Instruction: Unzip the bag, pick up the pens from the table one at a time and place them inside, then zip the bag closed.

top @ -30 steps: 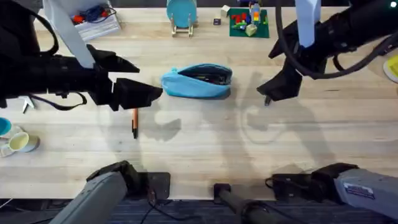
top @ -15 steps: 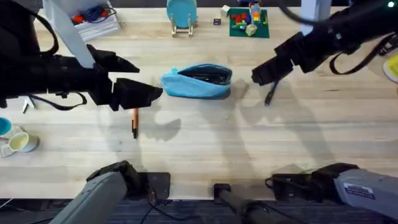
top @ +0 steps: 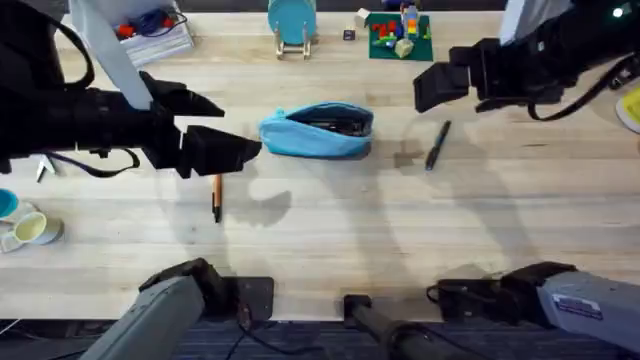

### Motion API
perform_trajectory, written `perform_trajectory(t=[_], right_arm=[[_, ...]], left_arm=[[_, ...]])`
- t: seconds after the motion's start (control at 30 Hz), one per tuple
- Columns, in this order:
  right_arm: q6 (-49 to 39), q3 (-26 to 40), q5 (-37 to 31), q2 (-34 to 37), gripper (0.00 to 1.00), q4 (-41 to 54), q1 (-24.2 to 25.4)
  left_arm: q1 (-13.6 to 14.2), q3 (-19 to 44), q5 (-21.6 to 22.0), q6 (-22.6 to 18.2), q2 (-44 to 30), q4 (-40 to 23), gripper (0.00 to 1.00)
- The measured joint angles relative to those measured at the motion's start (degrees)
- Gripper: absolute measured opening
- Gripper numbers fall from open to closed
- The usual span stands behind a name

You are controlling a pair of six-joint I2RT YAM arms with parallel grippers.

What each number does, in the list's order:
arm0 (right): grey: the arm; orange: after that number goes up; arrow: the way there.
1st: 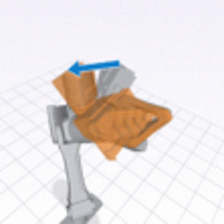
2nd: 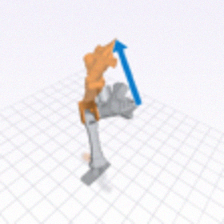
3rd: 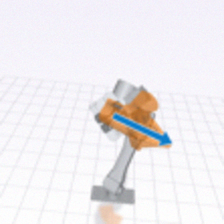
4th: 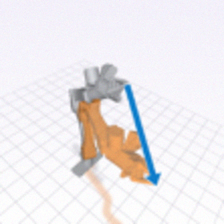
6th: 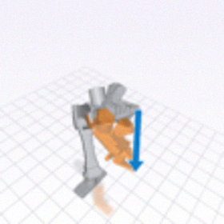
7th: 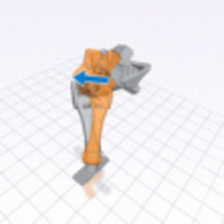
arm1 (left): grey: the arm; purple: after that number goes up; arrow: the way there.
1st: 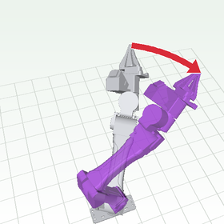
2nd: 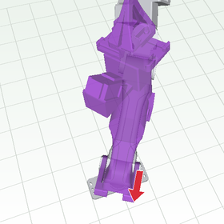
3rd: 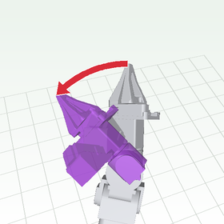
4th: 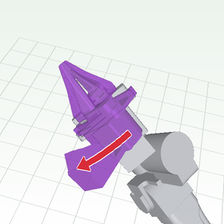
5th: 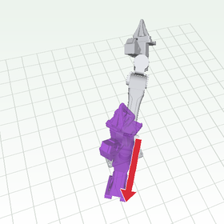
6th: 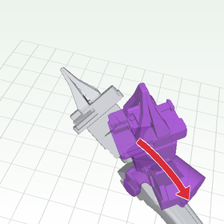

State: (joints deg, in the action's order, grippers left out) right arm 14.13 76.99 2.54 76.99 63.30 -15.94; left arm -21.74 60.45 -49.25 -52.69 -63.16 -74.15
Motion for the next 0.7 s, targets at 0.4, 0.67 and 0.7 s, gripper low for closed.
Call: perform_trajectory(t=[0.4, 0.67, 0.7], right_arm=[[15.64, 0.00, -4.54, 1.83, 0.997, 1.22, 0.00], [20.52, 0.00, -4.72, 2.98, 0.997, 1.42, 0.11], [21.41, 0.00, -4.72, 3.02, 0.997, 1.46, 0.22]], left_arm=[[0.00, 0.00, 0.00, 0.00, 0.00, 0.00, 0.994], [0.00, 0.00, 0.00, 0.00, 0.00, 0.00, 0.993], [0.00, 0.00, 0.00, 0.00, 0.00, 0.00, 0.993]])
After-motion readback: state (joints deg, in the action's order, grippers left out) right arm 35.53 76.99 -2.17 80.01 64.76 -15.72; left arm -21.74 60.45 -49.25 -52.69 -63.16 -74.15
